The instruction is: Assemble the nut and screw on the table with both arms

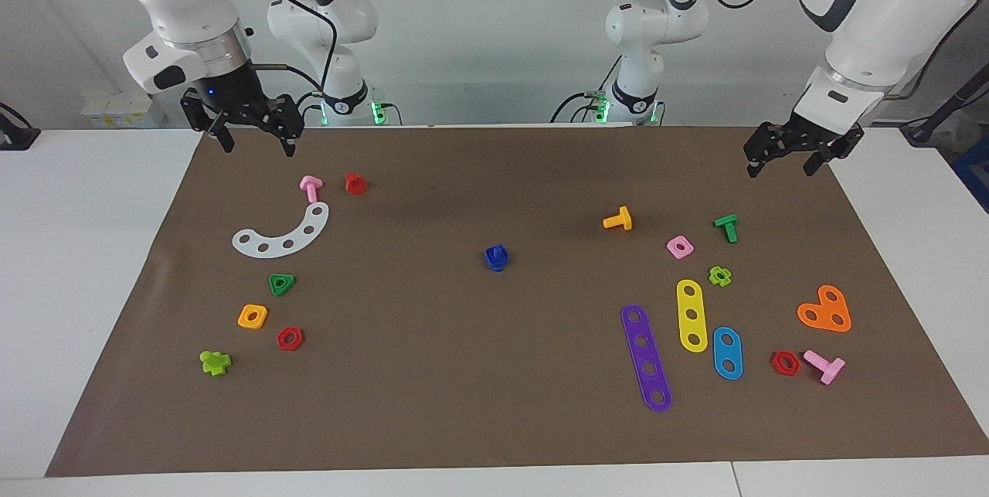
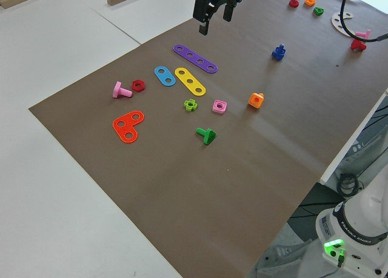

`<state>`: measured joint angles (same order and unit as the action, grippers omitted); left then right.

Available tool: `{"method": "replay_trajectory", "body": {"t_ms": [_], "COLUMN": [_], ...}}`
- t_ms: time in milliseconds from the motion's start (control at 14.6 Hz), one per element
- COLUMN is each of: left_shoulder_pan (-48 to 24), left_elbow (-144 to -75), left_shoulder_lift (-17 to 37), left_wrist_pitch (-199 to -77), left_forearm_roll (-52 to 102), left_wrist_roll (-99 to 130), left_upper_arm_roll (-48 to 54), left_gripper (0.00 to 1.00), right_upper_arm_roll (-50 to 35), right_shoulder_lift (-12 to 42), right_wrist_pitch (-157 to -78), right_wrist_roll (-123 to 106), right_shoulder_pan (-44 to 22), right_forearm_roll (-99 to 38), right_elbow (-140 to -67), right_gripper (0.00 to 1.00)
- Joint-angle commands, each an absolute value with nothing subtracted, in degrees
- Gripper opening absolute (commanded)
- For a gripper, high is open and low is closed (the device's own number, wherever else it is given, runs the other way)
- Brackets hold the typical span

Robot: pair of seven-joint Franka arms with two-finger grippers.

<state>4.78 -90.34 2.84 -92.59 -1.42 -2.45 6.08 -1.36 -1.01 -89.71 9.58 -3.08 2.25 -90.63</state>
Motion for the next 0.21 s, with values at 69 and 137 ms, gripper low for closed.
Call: {"method": "replay_trajectory", "body": {"t_ms": [69, 137], "left_shoulder_pan": [5.7, 5.7], "left_elbow": [-91.3, -91.4], "left_shoulder_lift": [2.1, 2.1], "left_wrist_pitch": [-93.1, -93.0], "left_forearm_roll": [-0.3, -0.3], "left_wrist_roll": [-3.3, -3.4], "left_upper_arm_roll": [6.2, 6.2], "left_gripper": [1.0, 1.0], "right_upper_arm_roll": [-1.6, -1.6], "right_shoulder_lift": [-1.2, -1.2], "right_wrist_pitch": [-89.2, -89.3], "right_wrist_roll": [8.2, 8.3], "right_shoulder_pan": [-3.2, -3.2], "right_forearm_roll": [1.6, 1.6], "right_elbow": [-91.1, -91.1], "right_gripper": [1.0, 1.0]}}
